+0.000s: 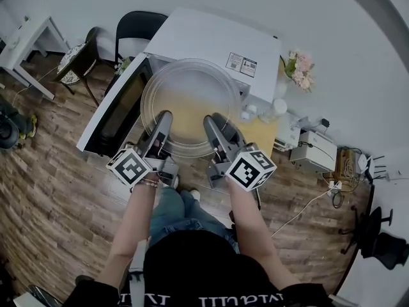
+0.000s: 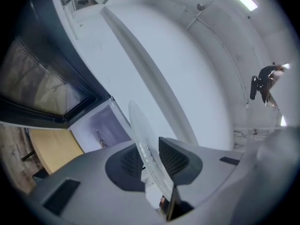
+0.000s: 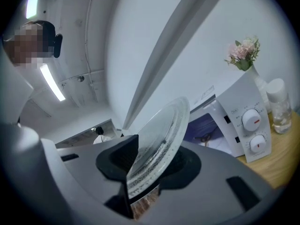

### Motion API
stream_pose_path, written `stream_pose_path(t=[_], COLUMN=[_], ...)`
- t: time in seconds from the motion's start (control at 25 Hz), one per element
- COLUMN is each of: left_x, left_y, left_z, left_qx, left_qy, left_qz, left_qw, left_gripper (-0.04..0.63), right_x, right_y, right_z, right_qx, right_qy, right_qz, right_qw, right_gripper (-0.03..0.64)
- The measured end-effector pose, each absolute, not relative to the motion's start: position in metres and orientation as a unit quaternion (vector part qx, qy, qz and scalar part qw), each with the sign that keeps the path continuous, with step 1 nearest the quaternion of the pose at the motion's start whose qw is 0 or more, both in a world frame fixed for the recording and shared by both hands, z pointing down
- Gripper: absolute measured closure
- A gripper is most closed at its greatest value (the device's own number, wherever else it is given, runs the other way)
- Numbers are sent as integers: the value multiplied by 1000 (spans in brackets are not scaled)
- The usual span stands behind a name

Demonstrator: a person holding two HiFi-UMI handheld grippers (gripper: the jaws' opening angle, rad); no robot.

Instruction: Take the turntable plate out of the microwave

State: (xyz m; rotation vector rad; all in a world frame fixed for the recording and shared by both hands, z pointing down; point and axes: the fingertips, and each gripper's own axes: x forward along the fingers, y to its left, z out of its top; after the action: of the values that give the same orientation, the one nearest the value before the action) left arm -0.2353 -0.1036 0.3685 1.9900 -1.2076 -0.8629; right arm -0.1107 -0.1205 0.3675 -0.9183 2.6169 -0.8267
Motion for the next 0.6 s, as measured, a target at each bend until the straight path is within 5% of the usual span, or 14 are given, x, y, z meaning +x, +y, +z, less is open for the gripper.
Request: stream_pose_path(t=[0.6], left_x=[-215], left_y=[-164], left_z=[278], left_qx=[834], left_qy=[-378], left_qz=[-317], left_qw=[248], left_gripper=[509], right_x=[-91], right_y=[-163], right_z=[283], right_qx=[-359], right_qy=[893], right_qz=[-193], right_qw=[189], right_gripper=[463])
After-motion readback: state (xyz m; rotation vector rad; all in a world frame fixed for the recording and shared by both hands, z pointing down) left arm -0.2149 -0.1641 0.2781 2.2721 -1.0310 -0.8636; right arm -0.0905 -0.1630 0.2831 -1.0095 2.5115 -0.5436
